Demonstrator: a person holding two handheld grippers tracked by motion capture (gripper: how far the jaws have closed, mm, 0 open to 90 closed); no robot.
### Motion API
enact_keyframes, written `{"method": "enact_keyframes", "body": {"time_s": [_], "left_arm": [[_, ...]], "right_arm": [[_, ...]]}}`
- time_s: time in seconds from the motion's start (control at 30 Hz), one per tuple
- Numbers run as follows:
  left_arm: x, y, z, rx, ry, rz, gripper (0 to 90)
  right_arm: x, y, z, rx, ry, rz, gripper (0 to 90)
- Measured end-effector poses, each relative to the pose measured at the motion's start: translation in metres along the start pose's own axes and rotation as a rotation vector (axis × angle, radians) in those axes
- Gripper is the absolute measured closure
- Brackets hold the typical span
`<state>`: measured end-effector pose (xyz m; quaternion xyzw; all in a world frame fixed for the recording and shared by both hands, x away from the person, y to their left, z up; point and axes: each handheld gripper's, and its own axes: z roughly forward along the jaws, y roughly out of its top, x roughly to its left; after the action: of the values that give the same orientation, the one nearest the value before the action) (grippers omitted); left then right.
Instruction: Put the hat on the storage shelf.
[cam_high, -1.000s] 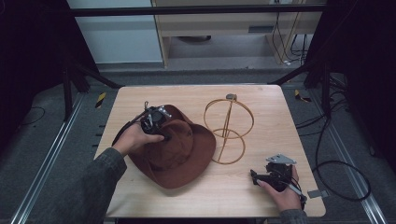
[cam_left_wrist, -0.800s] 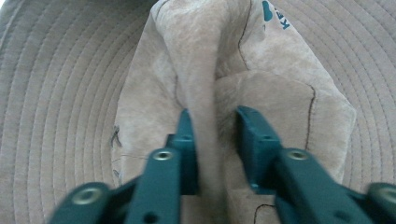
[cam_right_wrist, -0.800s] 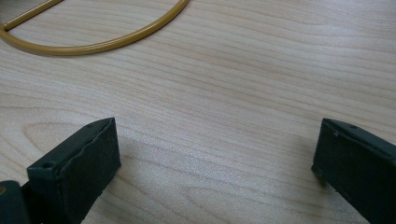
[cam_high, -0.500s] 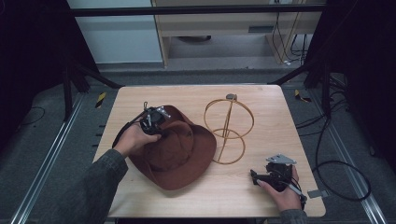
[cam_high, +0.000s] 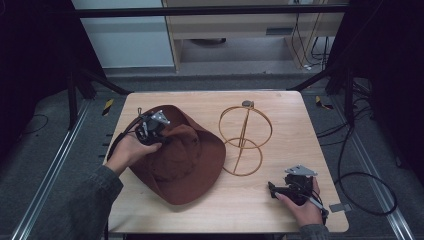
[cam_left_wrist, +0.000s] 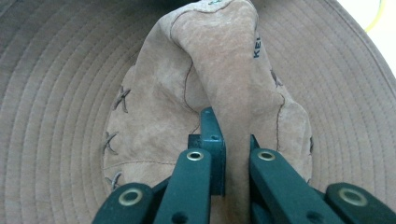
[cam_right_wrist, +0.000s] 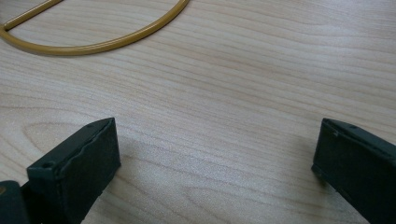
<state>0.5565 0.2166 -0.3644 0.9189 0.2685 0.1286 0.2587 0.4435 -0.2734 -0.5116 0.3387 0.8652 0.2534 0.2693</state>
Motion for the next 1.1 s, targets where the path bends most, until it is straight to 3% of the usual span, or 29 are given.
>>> {"method": "enact_keyframes", "body": {"time_s": [0.6,1.1], "left_arm": [[-0.001,-0.018,-0.081,-0.138,0.066,-0.036,88.6],[-0.001,-0.023,-0.134,-0.198,0.109,-0.033,88.6]], "right_arm": [[0.000,0.000,0.000,0.001,-0.001,0.000,0.7],[0.000,0.000,0.000,0.002,-0.002,-0.001,0.7]]}}
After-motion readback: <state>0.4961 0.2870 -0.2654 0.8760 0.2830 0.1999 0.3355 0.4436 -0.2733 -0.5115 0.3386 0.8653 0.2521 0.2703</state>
